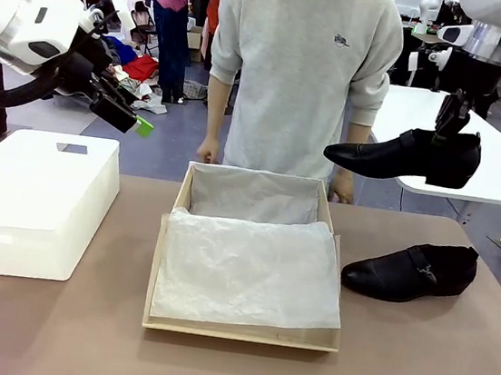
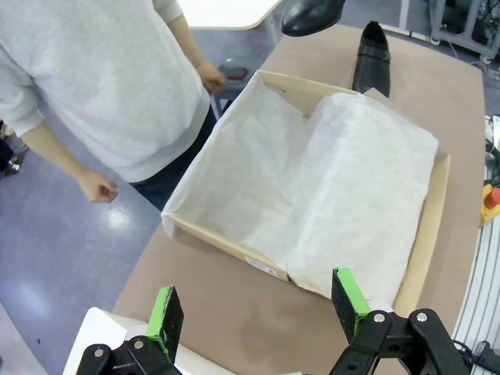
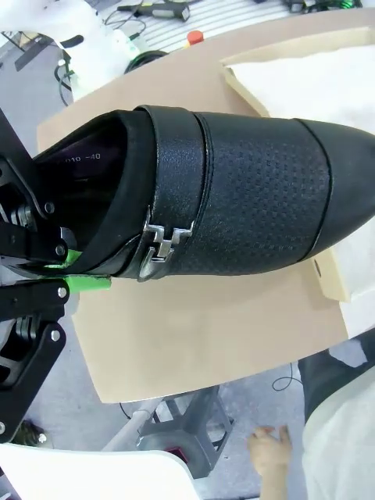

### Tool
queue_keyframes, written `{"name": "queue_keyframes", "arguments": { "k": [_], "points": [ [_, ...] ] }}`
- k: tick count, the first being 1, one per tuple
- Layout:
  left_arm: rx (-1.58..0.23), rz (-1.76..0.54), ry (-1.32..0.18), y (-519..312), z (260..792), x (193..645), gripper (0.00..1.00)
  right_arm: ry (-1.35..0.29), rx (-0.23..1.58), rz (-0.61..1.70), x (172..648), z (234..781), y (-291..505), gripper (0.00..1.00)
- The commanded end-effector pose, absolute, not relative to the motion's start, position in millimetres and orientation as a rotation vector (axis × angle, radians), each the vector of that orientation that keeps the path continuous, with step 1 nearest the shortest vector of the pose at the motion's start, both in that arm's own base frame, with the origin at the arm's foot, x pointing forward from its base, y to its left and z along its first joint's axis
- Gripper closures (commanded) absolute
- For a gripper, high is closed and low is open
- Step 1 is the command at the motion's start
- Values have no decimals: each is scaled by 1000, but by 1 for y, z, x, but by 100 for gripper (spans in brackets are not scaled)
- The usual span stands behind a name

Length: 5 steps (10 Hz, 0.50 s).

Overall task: Pack the shoes into the box.
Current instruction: Place one shoe of the Shoes into the Shoes Box.

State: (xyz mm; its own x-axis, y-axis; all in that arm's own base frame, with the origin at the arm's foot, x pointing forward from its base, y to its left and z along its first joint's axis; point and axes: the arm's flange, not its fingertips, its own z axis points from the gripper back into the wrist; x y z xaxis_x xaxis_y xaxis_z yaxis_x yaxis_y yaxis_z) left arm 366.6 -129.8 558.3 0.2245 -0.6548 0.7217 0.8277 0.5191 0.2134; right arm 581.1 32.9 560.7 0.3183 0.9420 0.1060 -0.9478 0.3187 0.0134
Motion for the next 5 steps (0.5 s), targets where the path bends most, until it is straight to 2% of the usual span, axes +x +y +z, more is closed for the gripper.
{"name": "queue_keyframes", "arguments": {
  "k": [1,5],
  "points": [
    [-247,-1036,-866,-129,558,367,0,-91,72,1246,580,564,34,100],
    [-247,-1036,-866,-129,558,367,0,-128,116,1192,580,572,60,100]
  ]
}}
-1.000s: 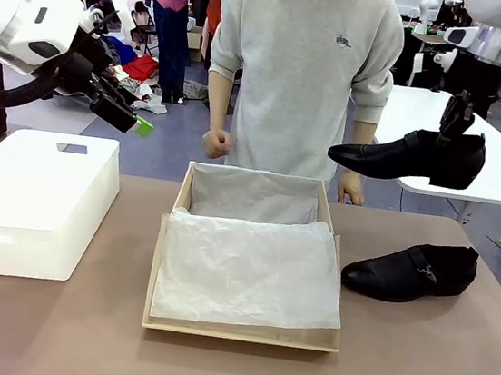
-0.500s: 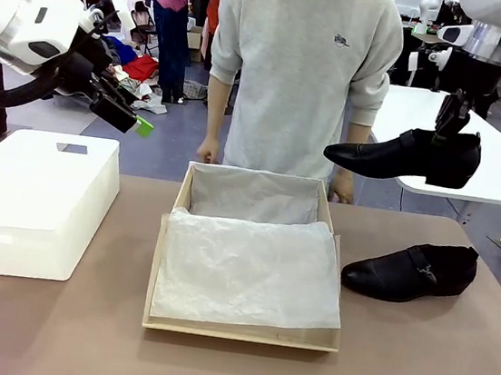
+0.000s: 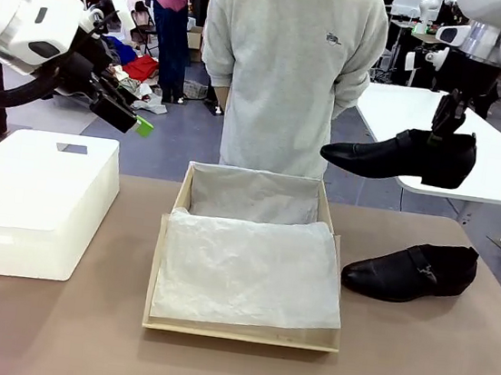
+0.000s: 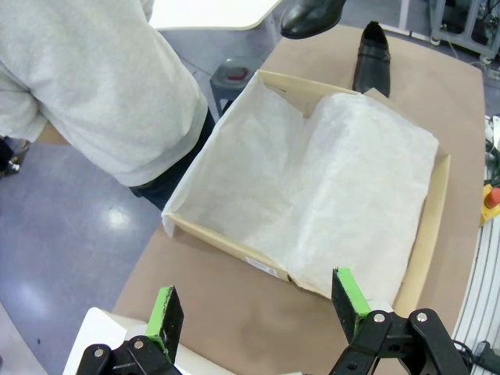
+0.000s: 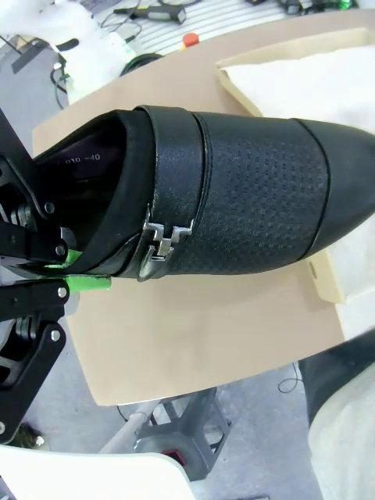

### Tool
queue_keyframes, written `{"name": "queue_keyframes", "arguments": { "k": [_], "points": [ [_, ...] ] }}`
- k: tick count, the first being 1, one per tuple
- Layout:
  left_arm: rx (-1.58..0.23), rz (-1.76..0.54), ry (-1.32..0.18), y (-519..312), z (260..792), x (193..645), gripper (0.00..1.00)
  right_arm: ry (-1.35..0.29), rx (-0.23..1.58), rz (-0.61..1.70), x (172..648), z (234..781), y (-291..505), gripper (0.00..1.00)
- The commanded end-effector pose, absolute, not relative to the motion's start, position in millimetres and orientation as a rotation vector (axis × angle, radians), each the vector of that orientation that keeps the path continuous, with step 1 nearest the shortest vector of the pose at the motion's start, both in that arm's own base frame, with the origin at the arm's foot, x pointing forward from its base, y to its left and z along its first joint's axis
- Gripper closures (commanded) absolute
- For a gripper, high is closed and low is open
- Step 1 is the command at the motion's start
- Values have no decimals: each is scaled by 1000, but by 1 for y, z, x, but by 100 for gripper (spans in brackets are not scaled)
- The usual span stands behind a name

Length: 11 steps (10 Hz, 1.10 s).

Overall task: Pack the shoes into the box.
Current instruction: Place one shoe of the Shoes into the Shoes Box.

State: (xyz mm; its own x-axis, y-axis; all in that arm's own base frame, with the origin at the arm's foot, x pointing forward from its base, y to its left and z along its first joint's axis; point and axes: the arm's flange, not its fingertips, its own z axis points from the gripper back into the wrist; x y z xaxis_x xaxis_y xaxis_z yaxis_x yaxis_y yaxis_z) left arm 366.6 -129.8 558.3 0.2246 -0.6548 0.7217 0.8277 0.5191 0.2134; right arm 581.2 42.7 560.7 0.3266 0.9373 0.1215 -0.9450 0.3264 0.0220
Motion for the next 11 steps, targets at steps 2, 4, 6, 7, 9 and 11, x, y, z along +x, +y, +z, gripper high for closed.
{"name": "queue_keyframes", "arguments": {
  "k": [2,4,6,7,9,11],
  "points": [
    [-247,-1036,-866,-129,558,367,0,-130,150,1193,583,576,96,100],
    [-247,-1036,-866,-129,558,367,0,-114,140,1206,588,576,137,100],
    [-247,-1036,-866,-129,558,367,0,-118,107,1224,588,570,185,100],
    [-247,-1036,-866,-129,558,367,0,-127,81,1236,587,565,205,100],
    [-247,-1036,-866,-129,558,367,0,-144,64,1254,585,552,233,100],
    [-247,-1036,-866,-129,558,367,0,-137,60,1293,587,532,254,100]
  ]
}}
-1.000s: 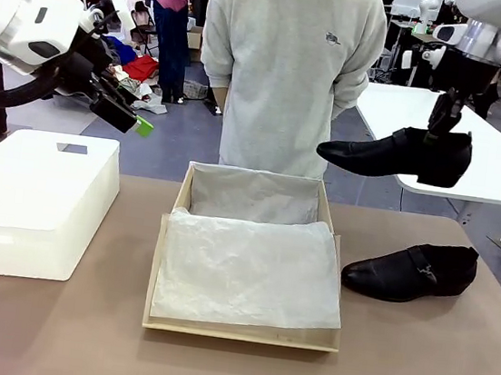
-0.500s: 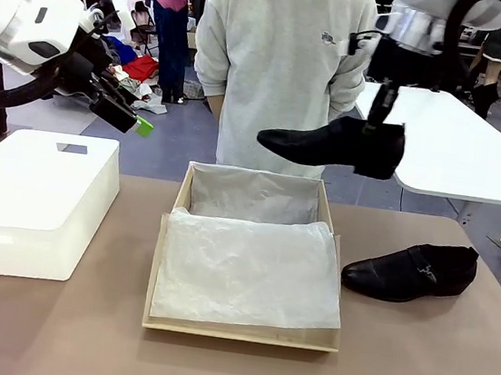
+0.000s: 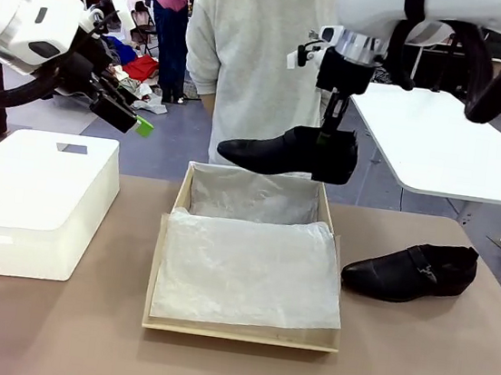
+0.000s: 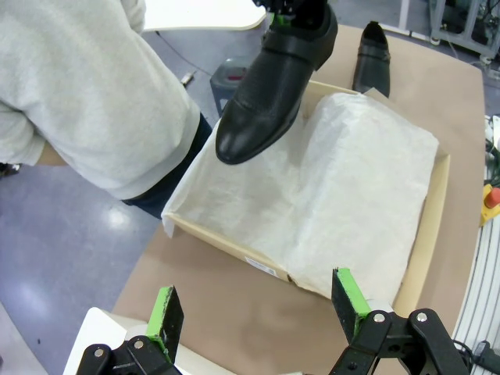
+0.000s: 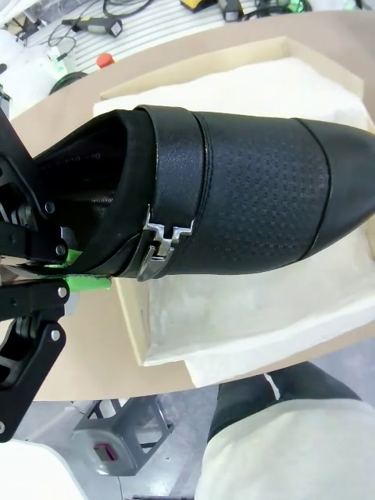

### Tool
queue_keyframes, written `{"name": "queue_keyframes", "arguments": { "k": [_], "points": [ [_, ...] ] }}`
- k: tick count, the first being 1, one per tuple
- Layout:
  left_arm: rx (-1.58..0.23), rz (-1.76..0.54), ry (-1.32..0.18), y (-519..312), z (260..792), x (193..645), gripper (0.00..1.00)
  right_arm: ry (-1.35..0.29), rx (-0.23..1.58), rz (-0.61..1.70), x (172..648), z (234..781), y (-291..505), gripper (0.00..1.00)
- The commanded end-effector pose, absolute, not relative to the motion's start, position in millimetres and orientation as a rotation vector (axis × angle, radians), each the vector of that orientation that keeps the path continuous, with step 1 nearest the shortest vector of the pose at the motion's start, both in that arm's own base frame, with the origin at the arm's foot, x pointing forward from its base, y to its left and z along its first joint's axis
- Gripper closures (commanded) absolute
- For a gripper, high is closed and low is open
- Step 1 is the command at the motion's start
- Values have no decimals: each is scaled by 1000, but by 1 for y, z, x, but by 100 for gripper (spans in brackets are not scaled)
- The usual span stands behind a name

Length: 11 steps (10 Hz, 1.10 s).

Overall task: Pack the shoes into the box.
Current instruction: Place one shoe of the Shoes into the Shoes Box.

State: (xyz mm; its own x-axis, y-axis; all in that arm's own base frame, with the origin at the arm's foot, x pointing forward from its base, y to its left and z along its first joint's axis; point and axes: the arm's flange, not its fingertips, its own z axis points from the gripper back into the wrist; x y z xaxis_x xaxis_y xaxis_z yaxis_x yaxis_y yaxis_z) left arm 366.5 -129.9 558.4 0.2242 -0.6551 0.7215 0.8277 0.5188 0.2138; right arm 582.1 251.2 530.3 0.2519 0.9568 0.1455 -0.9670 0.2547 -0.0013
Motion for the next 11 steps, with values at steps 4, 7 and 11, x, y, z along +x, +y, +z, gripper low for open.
{"name": "queue_keyframes", "arguments": {
  "k": [4,7,11],
  "points": [
    [-247,-1036,-866,-129,558,367,0,-122,50,1363,587,500,280,100],
    [-247,-1036,-866,-129,558,367,0,-130,53,1348,592,477,285,100],
    [-247,-1036,-866,-129,558,367,0,-122,41,1364,603,442,287,100]
  ]
}}
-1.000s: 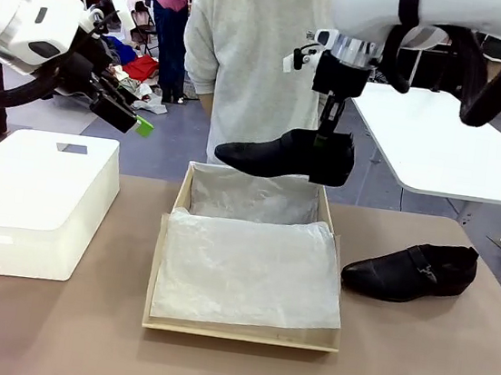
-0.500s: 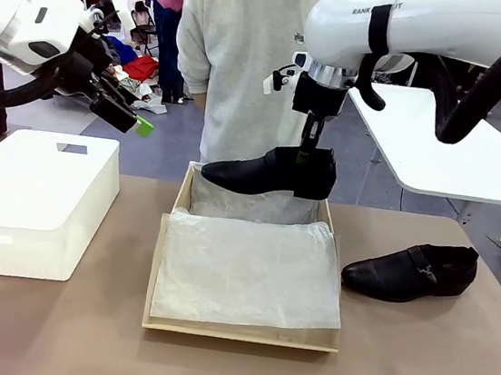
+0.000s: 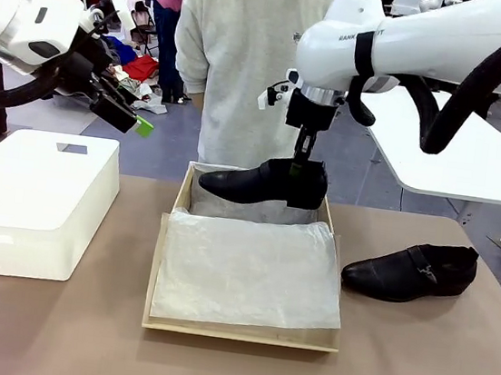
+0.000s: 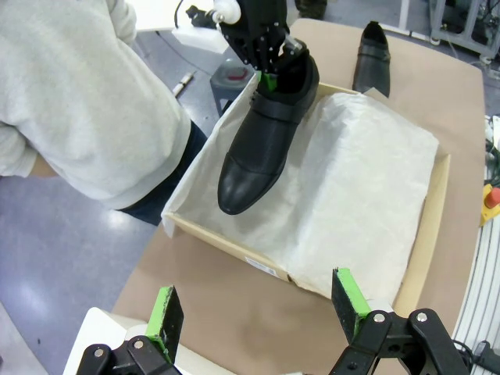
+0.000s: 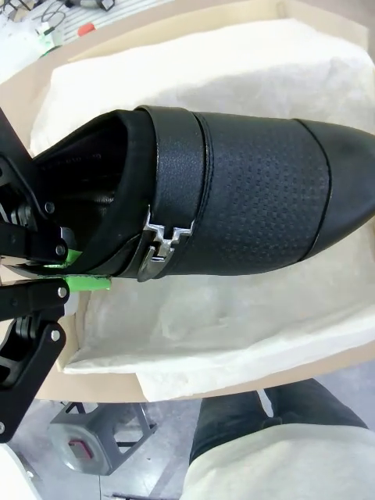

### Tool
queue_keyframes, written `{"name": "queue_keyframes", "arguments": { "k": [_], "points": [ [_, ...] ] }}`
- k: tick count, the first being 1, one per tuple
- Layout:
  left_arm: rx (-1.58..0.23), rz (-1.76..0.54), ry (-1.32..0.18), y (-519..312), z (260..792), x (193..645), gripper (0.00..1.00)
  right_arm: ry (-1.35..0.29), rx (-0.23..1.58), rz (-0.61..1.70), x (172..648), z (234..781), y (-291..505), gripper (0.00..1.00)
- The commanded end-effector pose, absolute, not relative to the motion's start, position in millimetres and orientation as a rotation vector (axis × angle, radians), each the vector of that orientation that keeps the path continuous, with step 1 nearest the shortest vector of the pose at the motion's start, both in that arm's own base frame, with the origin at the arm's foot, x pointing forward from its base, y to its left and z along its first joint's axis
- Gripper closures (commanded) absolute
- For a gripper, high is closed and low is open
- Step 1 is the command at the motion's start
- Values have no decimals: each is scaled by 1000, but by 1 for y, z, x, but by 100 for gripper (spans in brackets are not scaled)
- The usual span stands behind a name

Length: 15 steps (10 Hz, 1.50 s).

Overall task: Pack the shoes into the box.
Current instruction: Place one shoe of the Shoes into the Shoes Box.

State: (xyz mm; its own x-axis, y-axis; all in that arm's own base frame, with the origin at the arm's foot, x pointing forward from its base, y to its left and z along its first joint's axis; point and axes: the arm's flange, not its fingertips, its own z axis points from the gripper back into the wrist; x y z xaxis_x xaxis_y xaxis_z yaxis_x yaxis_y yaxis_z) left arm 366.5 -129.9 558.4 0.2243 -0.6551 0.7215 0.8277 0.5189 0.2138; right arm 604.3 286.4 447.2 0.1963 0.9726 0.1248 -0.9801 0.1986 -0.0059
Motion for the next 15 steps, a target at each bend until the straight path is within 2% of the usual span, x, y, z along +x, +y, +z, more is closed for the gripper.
{"name": "queue_keyframes", "arguments": {
  "k": [1,6,8,14,15],
  "points": [
    [-247,-1036,-866,-129,558,367,0,-118,34,1369,606,434,288,100],
    [-247,-1036,-866,-129,558,367,0,-105,66,1362,614,406,296,100],
    [-247,-1036,-866,-129,558,367,0,-98,123,1332,616,404,299,100],
    [-247,-1036,-866,-129,558,367,0,-75,123,1313,621,395,302,100],
    [-247,-1036,-866,-129,558,367,0,-62,125,1316,621,393,302,85]
  ]
}}
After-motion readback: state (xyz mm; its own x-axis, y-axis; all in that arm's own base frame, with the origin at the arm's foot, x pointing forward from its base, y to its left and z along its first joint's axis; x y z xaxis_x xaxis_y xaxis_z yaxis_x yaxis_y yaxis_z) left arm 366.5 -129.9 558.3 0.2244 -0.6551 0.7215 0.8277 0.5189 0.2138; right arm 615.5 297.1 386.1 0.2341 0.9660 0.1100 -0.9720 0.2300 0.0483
